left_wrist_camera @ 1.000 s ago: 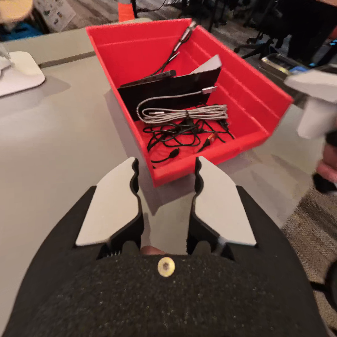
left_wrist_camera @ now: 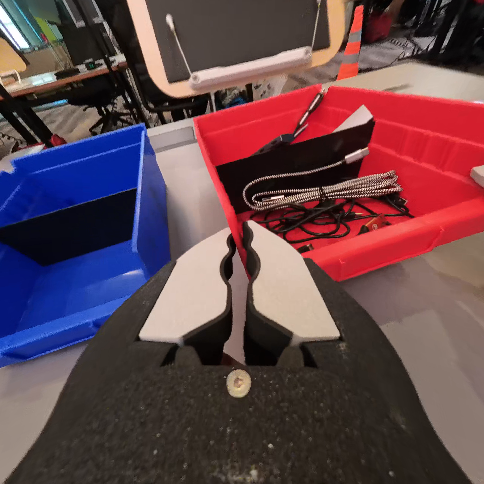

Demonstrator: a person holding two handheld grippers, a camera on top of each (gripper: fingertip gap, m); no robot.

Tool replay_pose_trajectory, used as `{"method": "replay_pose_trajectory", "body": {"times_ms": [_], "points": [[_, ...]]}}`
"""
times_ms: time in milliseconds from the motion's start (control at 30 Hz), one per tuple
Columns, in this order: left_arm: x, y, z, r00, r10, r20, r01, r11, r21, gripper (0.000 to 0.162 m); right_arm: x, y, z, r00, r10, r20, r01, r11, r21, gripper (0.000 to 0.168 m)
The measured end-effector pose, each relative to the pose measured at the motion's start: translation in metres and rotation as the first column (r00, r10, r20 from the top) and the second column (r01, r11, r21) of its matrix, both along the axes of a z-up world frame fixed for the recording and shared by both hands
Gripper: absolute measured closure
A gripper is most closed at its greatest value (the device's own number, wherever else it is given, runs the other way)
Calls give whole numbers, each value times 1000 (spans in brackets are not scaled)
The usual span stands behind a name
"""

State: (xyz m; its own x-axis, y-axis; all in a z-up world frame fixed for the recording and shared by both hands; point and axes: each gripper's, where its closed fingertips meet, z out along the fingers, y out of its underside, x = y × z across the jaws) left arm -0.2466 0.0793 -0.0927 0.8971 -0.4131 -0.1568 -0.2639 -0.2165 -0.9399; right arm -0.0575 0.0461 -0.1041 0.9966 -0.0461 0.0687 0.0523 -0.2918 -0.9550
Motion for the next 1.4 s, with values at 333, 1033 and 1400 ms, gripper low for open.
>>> {"method": "replay_pose_trajectory", "body": {"times_ms": [333, 1033, 1400], "points": [[-74, 5, 48, 978, 80, 195, -97, 992, 77, 141, 10, -17, -23, 935, 335, -115, -349, 927, -137, 133], [-255, 17, -28, 940, 319, 120, -277, 920, -278, 158, -238, -72, -14, 635, 769, -72, -771, 625, -121, 127], [-255, -78, -28, 963, 268, 29, -255, 941, -222, 158, -270, -10, -23, 905, 422, -58, -426, 890, -161, 125]]}}
